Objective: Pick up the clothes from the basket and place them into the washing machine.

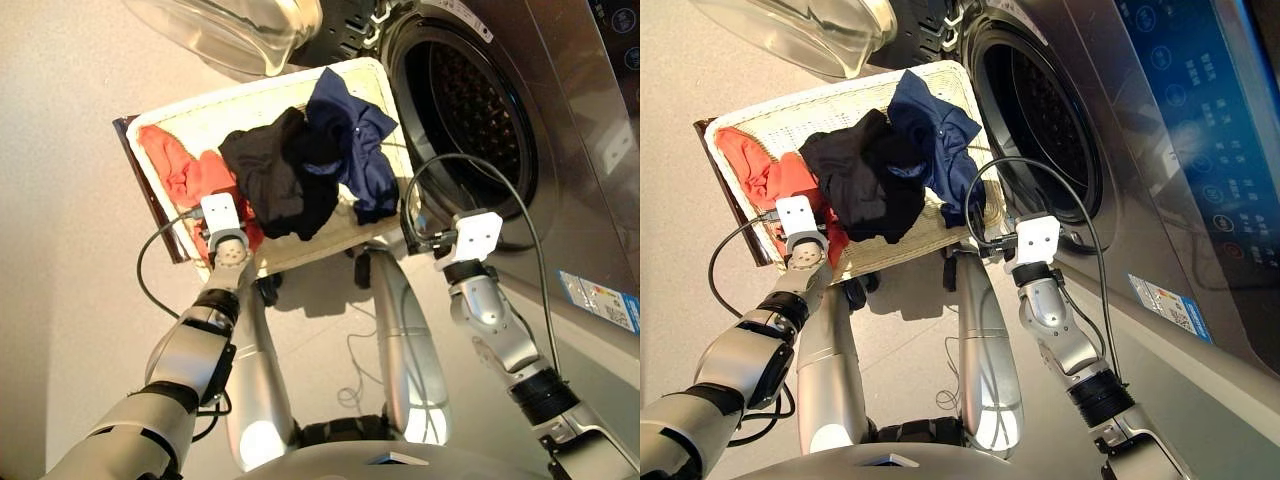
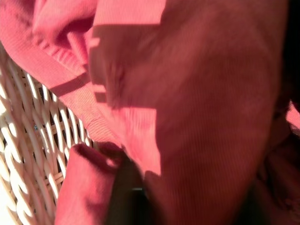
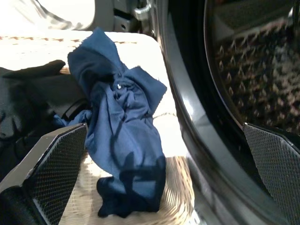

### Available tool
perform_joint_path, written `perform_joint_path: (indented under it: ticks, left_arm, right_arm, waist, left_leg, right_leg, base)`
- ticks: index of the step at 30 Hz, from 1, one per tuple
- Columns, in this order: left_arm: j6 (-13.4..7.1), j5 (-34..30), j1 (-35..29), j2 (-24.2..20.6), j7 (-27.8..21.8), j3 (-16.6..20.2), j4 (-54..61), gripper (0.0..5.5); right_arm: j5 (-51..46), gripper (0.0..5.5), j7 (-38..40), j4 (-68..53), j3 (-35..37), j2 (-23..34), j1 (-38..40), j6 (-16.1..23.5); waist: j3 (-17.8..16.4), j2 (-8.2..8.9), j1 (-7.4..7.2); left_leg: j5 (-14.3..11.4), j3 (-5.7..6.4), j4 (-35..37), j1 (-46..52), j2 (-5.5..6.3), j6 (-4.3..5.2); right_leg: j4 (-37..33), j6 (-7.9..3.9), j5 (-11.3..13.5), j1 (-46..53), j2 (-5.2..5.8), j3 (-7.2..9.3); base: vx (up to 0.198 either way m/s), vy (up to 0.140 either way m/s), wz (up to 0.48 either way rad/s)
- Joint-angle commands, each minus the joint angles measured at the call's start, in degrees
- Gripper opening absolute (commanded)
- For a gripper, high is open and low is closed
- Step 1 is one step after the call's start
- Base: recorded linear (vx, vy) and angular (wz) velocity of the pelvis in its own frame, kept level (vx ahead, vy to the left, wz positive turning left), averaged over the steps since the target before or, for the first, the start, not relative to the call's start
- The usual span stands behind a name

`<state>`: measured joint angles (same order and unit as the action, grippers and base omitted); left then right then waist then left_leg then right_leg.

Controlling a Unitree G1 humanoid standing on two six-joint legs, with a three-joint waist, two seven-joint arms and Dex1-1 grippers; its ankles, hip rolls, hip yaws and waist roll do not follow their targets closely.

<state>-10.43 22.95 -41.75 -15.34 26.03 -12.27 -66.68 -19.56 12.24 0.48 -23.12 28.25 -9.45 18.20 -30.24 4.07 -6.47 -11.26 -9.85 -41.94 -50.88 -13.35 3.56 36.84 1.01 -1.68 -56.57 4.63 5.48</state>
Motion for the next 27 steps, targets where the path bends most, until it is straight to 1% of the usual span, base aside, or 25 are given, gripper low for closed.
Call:
perform_joint_path:
  ticks: [1, 2, 4, 5, 6, 8, 9, 10, 12, 13, 14, 15, 17, 18, 20, 21, 23, 24, 25, 26, 27]
  left_arm:
    - [-1.6, -3.9, 3.6, -1.6, 3.0, -1.7, 3.5, 0.00]
    - [-2.7, -6.6, 5.4, -2.1, 4.4, -3.3, 9.6, 0.00]
    - [-5.3, -8.7, 10.7, -3.2, 5.2, -4.7, 22.4, 0.00]
    - [-6.4, -9.6, 13.6, -4.2, 5.0, -5.1, 28.7, 0.00]
    - [-7.5, -12.2, 16.3, -5.7, 4.7, -6.2, 36.0, 0.00]
    - [-8.9, -16.3, 19.1, -8.1, 3.5, -7.3, 44.6, 0.00]
    - [-9.0, -17.7, 19.8, -9.0, 2.6, -7.9, 46.8, 0.00]
    - [-9.8, -18.9, 20.5, -10.2, 0.9, -8.6, 50.4, 0.00]
    - [-10.4, -20.7, 21.8, -12.8, -0.9, -9.8, 56.2, 0.00]
    - [-10.6, -22.5, 22.3, -15.2, -2.0, -10.5, 59.3, 0.00]
    - [-10.9, -23.4, 22.4, -17.0, -2.5, -10.9, 61.1, 0.00]
    - [-11.5, -23.3, 23.0, -18.5, -3.2, -10.9, 63.9, 0.00]
    - [-12.4, -24.0, 22.3, -21.6, -3.9, -12.2, 69.3, 0.00]
    - [-12.9, -23.7, 22.0, -22.8, -4.9, -12.5, 72.0, 0.00]
    - [-14.1, -22.3, 20.3, -24.4, -7.4, -14.5, 76.0, 0.00]
    - [-14.2, -22.3, 18.4, -25.2, -8.2, -16.0, 77.7, 0.00]
    - [-14.3, -22.3, 16.0, -26.2, -8.6, -17.7, 79.4, 0.00]
    - [-14.2, -22.4, 14.5, -26.3, -8.9, -19.0, 80.2, 0.00]
    - [-14.0, -22.6, 13.2, -26.6, -9.5, -20.4, 80.6, 0.00]
    - [-14.0, -22.3, 13.3, -26.9, -9.4, -20.7, 80.6, 0.00]
    - [-14.1, -22.1, 12.8, -27.0, -9.7, -21.5, 80.9, 0.00]
  right_arm:
    - [1.7, 5.50, 0.0, -5.5, 0.4, 3.2, 1.2, 3.0]
    - [3.1, 5.50, 0.1, -4.6, 0.9, 3.6, 0.8, 1.8]
    - [5.5, 5.50, 0.5, -4.2, 2.2, 4.5, 0.3, 0.0]
    - [5.5, 5.50, -0.1, -3.8, 2.9, 4.9, 0.1, -0.8]
    - [5.5, 5.50, -0.4, -3.4, 3.5, 5.3, -0.3, -1.3]
    - [5.2, 5.50, -2.1, -2.2, 2.9, 5.6, -2.1, -2.3]
    - [3.5, 5.50, -3.4, -1.3, 1.6, 5.5, -3.5, -2.7]
    - [-1.9, 5.50, -6.5, -1.1, 0.3, 5.5, -4.5, -2.9]
    - [-12.1, 5.50, -11.1, -1.0, -2.6, 7.1, -5.6, -3.5]
    - [-15.1, 5.50, -13.7, -1.6, -4.1, 9.2, -8.1, -3.9]
    - [-17.4, 5.50, -14.9, -1.0, -6.4, 10.5, -10.6, -4.8]
    - [-19.9, 5.50, -16.1, -1.8, -7.6, 12.1, -12.7, -5.0]
    - [-23.7, 5.50, -18.1, -2.5, -10.1, 14.0, -16.0, -5.1]
    - [-23.8, 5.50, -19.3, -2.3, -11.3, 14.5, -17.7, -5.7]
    - [-24.4, 5.50, -20.6, -1.7, -13.3, 15.3, -20.9, -6.6]
    - [-25.3, 5.50, -19.9, -0.5, -14.5, 15.0, -22.8, -7.2]
    - [-27.2, 5.50, -20.4, -1.0, -16.2, 15.3, -25.9, -7.5]
    - [-31.5, 5.50, -21.2, -1.9, -17.0, 15.0, -26.9, -8.0]
    - [-35.2, 5.50, -22.2, -2.4, -19.0, 15.9, -29.0, -9.6]
    - [-34.9, 5.50, -23.5, -4.5, -19.3, 16.8, -30.3, -8.6]
    - [-35.4, 5.50, -23.1, -5.4, -20.0, 17.2, -30.6, -8.8]
  waist:
    - [2.2, 0.19, 0.53]
    - [2.0, -0.06, 0.86]
    - [1.7, -0.73, 1.63]
    - [1.4, -1.06, 2.11]
    - [1.1, -1.49, 2.64]
    - [0.6, -2.09, 3.43]
    - [0.5, -2.24, 3.73]
    - [0.5, -2.57, 4.16]
    - [0.5, -3.03, 4.84]
    - [0.5, -3.22, 5.12]
    - [0.4, -3.46, 5.35]
    - [0.4, -3.62, 5.57]
    - [0.4, -4.07, 6.02]
    - [0.4, -4.17, 6.11]
    - [0.4, -4.58, 6.14]
    - [0.4, -4.80, 6.23]
    - [0.4, -4.92, 6.15]
    - [0.4, -4.89, 6.16]
    - [0.4, -4.89, 6.38]
    - [0.4, -4.85, 6.24]
    - [0.4, -4.93, 6.25]
  left_leg:
    - [1.9, 4.41, 1.4, 0.8, -0.76, 3.54]
    - [2.1, 4.40, 1.8, 1.0, -0.53, 3.53]
    - [2.5, 4.44, 2.9, 1.7, 0.10, 3.45]
    - [2.7, 4.46, 3.5, 2.2, 0.52, 3.38]
    - [2.9, 4.40, 4.2, 2.8, 0.80, 3.34]
    - [2.9, 4.35, 4.9, 3.6, 1.19, 3.31]
    - [3.0, 4.12, 5.4, 4.1, 1.32, 3.31]
    - [3.1, 4.01, 5.8, 4.4, 1.45, 3.33]
    - [3.4, 3.53, 6.6, 5.4, 1.58, 3.44]
    - [5.5, 3.12, 7.7, 5.1, 1.86, 3.16]
    - [5.6, 2.79, 8.1, 5.5, 1.96, 3.29]
    - [5.7, 2.65, 8.4, 5.8, 2.03, 3.35]
    - [5.8, 2.20, 8.5, 6.3, 2.06, 3.38]
    - [5.8, 2.17, 8.5, 6.4, 2.08, 3.37]
    - [5.7, 2.26, 8.6, 6.8, 2.17, 3.29]
    - [5.7, 2.30, 8.6, 6.9, 2.21, 3.27]
    - [5.7, 2.26, 8.7, 7.0, 2.22, 3.26]
    - [5.7, 2.19, 8.8, 7.0, 2.24, 3.26]
    - [5.8, 2.17, 8.9, 7.1, 2.25, 3.23]
    - [5.9, 2.06, 8.9, 7.1, 2.19, 3.23]
    - [5.9, 2.03, 9.0, 7.0, 2.23, 3.17]
  right_leg:
    - [2.9, -7.51, -5.2, 2.0, 3.79, -2.83]
    - [2.7, -7.53, -5.0, 2.2, 3.76, -2.86]
    - [2.1, -7.49, -4.8, 3.0, 3.89, -2.83]
    - [1.6, -7.49, -4.7, 3.6, 4.00, -2.71]
    - [1.3, -7.50, -4.7, 4.1, 4.04, -2.70]
    - [0.8, -7.47, -4.7, 5.0, 4.23, -2.63]
    - [0.4, -7.52, -4.6, 5.4, 4.33, -2.60]
    - [-0.1, -7.54, -4.5, 5.8, 4.49, -2.47]
    - [-0.8, -7.67, -4.2, 6.6, 4.70, -2.40]
    - [-2.0, -7.45, -2.2, 6.2, 4.94, -2.42]
    - [-2.3, -7.55, -2.1, 6.5, 4.97, -2.64]
    - [-2.5, -7.61, -1.9, 6.6, 5.03, -2.68]
    - [-2.8, -7.73, -1.9, 7.1, 5.06, -2.87]
    - [-2.7, -7.76, -1.9, 7.2, 5.11, -2.85]
    - [-2.8, -7.77, -2.1, 7.6, 5.22, -2.88]
    - [-2.7, -7.80, -2.2, 7.6, 5.25, -2.93]
    - [-2.7, -7.81, -2.2, 7.6, 5.27, -2.93]
    - [-2.9, -7.86, -2.0, 7.7, 5.32, -2.94]
    - [-2.9, -7.89, -1.9, 7.6, 5.37, -2.94]
    - [-2.9, -7.94, -1.8, 7.6, 5.36, -2.97]
    - [-3.0, -7.98, -1.7, 7.5, 5.39, -3.01]
  base:
    - [0.000, 0.000, 0.000]
    - [0.000, 0.000, 0.000]
    - [0.000, 0.000, 0.000]
    - [0.000, 0.000, 0.000]
    - [0.000, 0.000, 0.000]
    - [0.000, 0.000, 0.000]
    - [0.000, 0.000, 0.000]
    - [0.000, 0.000, 0.000]
    - [-0.038, 0.010, 0.062]
    - [-0.075, 0.034, 0.093]
    - [-0.081, 0.032, 0.041]
    - [0.000, 0.000, 0.000]
    - [0.000, 0.000, 0.000]
    - [0.000, 0.000, 0.000]
    - [0.000, 0.000, 0.000]
    - [0.000, 0.000, 0.000]
    - [0.000, 0.000, 0.000]
    - [0.000, 0.000, 0.000]
    - [0.000, 0.000, 0.000]
    - [0.000, 0.000, 0.000]
    - [0.000, 0.000, 0.000]
